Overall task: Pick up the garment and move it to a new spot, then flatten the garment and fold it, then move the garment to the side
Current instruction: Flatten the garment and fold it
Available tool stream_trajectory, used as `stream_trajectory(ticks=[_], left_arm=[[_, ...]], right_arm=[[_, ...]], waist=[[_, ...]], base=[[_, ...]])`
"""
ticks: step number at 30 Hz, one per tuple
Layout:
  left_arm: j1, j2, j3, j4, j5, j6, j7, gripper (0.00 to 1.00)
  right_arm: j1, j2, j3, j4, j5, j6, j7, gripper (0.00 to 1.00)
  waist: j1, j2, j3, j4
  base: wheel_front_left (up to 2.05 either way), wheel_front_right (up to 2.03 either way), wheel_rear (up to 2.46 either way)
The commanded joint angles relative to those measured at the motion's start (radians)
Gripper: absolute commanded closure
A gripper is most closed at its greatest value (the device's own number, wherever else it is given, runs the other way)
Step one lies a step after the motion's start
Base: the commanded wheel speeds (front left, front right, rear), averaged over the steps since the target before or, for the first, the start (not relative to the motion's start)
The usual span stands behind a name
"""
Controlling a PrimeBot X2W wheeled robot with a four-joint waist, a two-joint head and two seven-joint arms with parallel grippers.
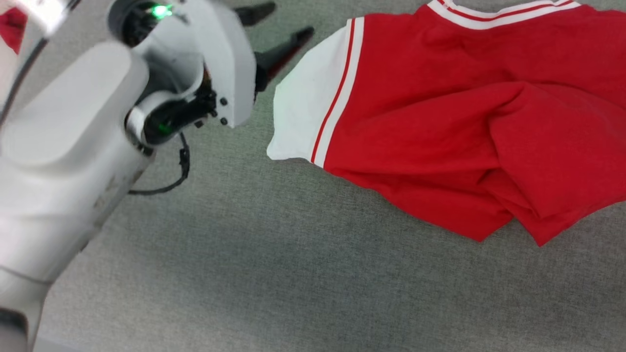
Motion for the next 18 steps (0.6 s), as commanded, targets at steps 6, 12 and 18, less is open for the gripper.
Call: stream_trajectory(ticks=[6,12,18], left_arm=[[-0.127,-0.028,-0.113,0.12,-0.143,0.002,0.206,0.0],[-0.19,-0.056,-0.157,0.191,-0.241,0.002,0.271,0.0],[-0.212,-0.062,-0.193,0.214,-0.305,0.002,0.321,0.0]], right_arm=[[0.031,0.023,0.083,0.039,0.012,-0.004,0.018,1.0],[-0.004,0.035,0.119,0.036,0.021,-0.004,0.025,1.0],[-0.027,0.033,0.151,0.047,0.029,-0.006,0.011,1.0]], waist=[[0.0,0.0,0.033,-0.02],[0.0,0.0,0.061,-0.043],[0.0,0.0,0.076,-0.053]], base=[[0.0,0.0,0.0],[0.0,0.0,0.0],[0.0,0.0,0.0]])
